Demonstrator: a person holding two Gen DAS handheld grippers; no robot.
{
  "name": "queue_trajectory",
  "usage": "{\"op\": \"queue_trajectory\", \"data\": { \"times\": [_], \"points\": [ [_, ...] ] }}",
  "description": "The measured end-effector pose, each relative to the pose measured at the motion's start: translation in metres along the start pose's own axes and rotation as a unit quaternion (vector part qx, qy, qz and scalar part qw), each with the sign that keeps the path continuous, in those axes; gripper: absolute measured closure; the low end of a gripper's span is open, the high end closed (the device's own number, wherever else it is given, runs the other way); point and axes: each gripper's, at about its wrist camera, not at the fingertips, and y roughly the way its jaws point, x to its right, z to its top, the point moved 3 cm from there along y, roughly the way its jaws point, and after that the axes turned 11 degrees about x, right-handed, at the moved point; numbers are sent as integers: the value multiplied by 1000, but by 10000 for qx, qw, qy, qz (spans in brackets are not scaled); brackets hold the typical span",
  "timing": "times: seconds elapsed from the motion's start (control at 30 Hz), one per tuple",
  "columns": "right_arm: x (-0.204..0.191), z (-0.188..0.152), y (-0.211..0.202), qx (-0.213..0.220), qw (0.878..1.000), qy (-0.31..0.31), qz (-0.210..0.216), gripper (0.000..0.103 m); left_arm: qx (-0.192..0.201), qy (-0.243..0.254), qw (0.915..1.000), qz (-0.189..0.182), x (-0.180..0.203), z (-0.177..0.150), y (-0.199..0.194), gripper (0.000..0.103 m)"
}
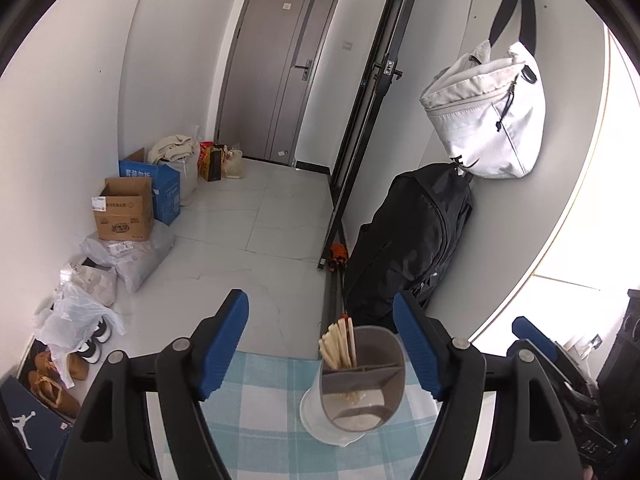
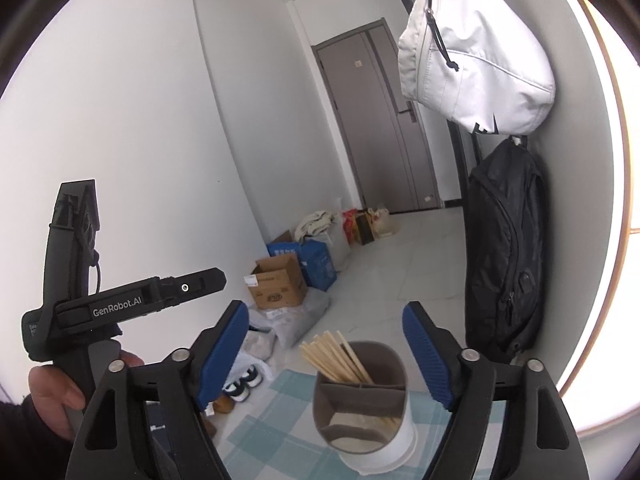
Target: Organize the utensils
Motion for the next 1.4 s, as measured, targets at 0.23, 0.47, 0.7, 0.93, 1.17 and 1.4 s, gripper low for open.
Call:
{"op": "queue_trajectory", "data": {
  "times": [0.23,0.47,0.7,0.93,1.17,1.4],
  "points": [
    [-10,-10,-19,26,10000,-56,-8,9,-13,228,9995,205,2,-12,-13,20],
    [-13,-14,-30,74,9999,-126,-21,1,52,373,9985,405,0,-23,-24,17],
    [-15,-16,-34,36,9998,-173,-59,0,60,455,9973,567,-2,-28,-31,11],
    [-16,-18,-35,27,9998,-184,-85,0,24,522,9967,615,0,-31,-34,10],
    [-15,-20,-38,17,9996,-206,-165,0,68,542,9970,548,3,-32,-38,10],
    [-15,-20,-42,32,9997,-178,-164,0,88,431,9974,572,-1,-32,-41,10]
  ]
}}
